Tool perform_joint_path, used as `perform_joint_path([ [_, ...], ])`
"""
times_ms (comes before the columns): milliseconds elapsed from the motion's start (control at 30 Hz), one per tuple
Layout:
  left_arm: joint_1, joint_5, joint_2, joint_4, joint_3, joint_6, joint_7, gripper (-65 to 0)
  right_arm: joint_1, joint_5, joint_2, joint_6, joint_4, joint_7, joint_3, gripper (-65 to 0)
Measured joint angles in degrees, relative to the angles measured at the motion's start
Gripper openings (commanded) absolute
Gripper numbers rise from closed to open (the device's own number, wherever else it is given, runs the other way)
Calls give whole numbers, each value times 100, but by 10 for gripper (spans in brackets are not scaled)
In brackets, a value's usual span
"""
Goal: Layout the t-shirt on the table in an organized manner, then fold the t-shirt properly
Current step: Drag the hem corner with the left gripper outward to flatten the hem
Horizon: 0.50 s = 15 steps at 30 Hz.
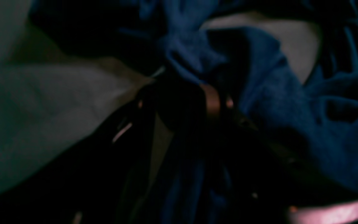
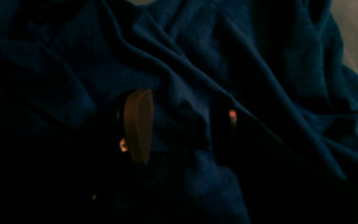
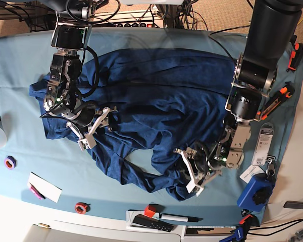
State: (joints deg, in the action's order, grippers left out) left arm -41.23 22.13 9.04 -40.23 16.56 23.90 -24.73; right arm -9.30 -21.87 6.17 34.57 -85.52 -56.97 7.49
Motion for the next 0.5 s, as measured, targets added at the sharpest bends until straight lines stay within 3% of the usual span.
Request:
perform_joint_path([
  [167, -168, 4, -11, 0, -9, 146, 50, -438, 0, -2, 0, 0, 0, 0, 0, -359],
  [333, -31, -551, -59, 0, 63, 138, 450, -333, 0, -2, 0, 0, 0, 2, 2, -359],
  [433, 50, -592, -79, 2, 251, -223, 503, -328, 0, -2, 0, 0, 0, 2, 2, -359],
  [500, 79, -603, -76, 2, 286, -293, 522, -328, 0, -2, 0, 0, 0, 0, 0, -359],
])
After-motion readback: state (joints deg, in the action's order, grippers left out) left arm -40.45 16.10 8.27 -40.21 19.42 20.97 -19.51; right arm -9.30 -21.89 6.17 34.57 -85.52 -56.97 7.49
